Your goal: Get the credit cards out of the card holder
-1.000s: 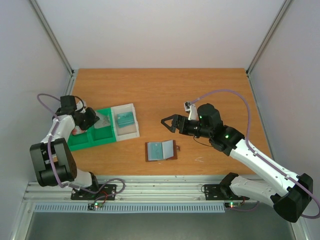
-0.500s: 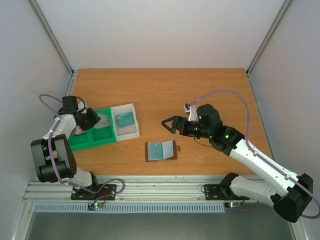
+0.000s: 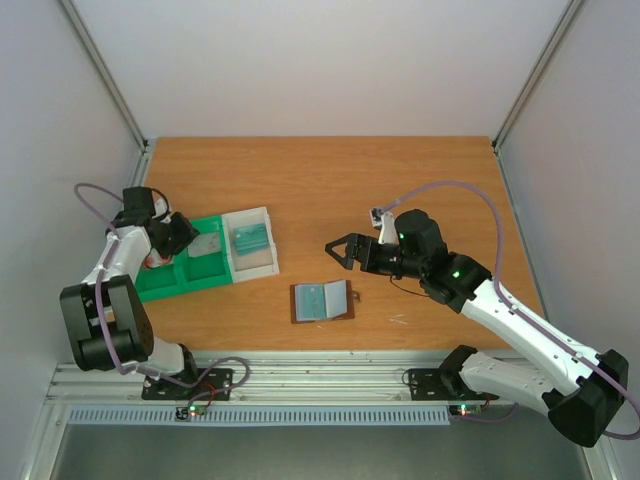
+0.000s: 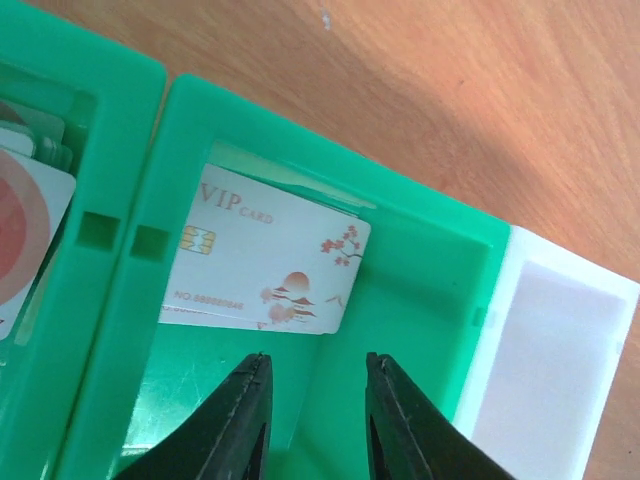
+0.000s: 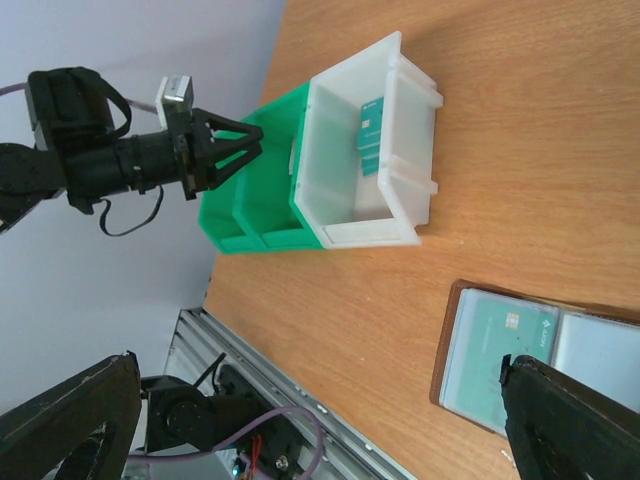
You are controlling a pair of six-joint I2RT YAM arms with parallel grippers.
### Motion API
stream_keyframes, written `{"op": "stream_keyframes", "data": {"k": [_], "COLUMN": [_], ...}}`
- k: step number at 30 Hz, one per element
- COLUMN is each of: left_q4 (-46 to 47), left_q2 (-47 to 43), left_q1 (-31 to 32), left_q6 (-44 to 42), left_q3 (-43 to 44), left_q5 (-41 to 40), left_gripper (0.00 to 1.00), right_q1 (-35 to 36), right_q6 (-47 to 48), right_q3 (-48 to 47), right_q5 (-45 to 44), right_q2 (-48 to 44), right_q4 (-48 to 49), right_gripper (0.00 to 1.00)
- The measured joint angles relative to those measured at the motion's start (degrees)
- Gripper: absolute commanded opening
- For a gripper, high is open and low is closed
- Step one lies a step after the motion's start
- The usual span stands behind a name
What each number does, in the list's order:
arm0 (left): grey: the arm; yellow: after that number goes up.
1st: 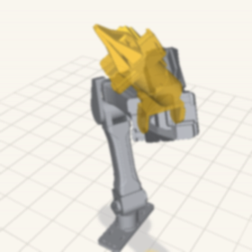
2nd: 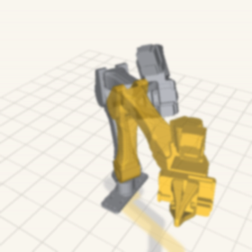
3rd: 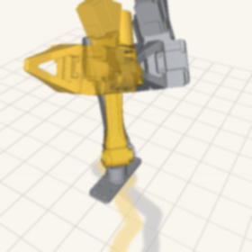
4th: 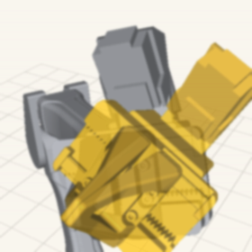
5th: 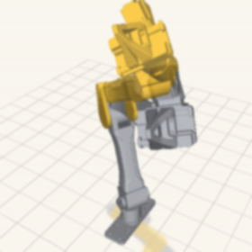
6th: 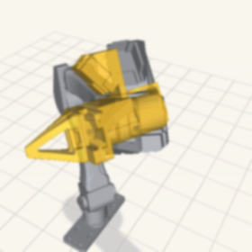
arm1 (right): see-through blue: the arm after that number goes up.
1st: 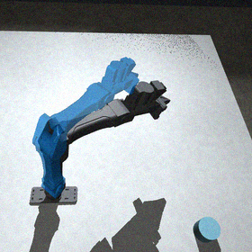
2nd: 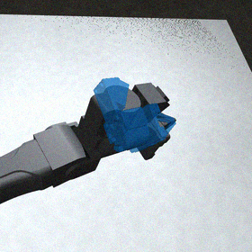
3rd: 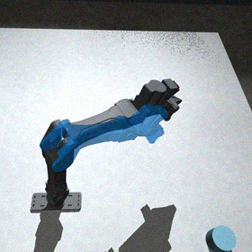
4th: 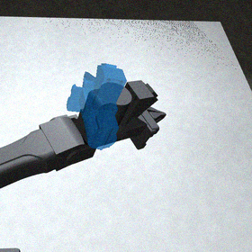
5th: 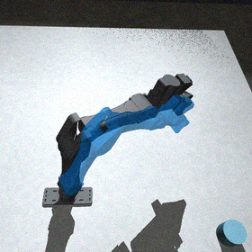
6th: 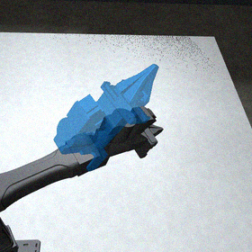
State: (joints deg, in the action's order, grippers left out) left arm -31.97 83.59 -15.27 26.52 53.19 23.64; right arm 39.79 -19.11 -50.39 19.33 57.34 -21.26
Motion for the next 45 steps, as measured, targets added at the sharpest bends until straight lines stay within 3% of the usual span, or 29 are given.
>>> {"op": "stream_keyframes", "data": {"k": [5, 13, 15, 18, 24, 29, 36, 45], "left_q4": [-2.3, -6.1, -6.7, -7.7, -9.7, -10.4, -9.9, -7.9], "left_q2": [-0.9, -6.4, -8.3, -10.6, -14.9, -18.6, -23.2, -24.3], "left_q1": [1.7, 4.1, 4.1, 4.2, 4.4, 4.9, 6.5, 10.5], "left_q6": [-0.4, -1.3, -1.5, -1.9, -3.2, -3.6, -3.8, -2.0], "left_q3": [2.2, 3.1, 3.5, 3.5, 2.7, -0.3, -6.0, -8.9], "left_q5": [-0.7, -0.9, -0.3, 1.1, 4.3, 9.4, 19.4, 25.0], "left_gripper": [0.36, 0.61, 0.82, 0.99, 0.99, 0.99, 0.99, 0.98], "right_q1": [0.0, 0.0, 0.0, 0.0, 0.0, 0.3, 3.4, 8.3], "right_q6": [0.1, 0.3, 0.7, 1.5, 2.3, 2.5, 1.7, 0.5], "right_q3": [0.0, -0.2, -1.4, -3.2, -3.9, -3.9, -4.0, -6.2], "right_q5": [-0.3, -0.5, -0.6, 0.2, 2.1, 2.2, -1.2, -5.6], "right_q2": [-0.1, 0.8, 3.0, 7.2, 14.3, 19.9, 25.4, 31.3], "right_q4": [-0.6, -2.8, -4.9, -6.3, -6.9, -7.2, -8.8, -9.7], "right_gripper": [0.98, 0.99, 0.98, 0.99, 0.87, 0.61, 0.35, 0.26]}}
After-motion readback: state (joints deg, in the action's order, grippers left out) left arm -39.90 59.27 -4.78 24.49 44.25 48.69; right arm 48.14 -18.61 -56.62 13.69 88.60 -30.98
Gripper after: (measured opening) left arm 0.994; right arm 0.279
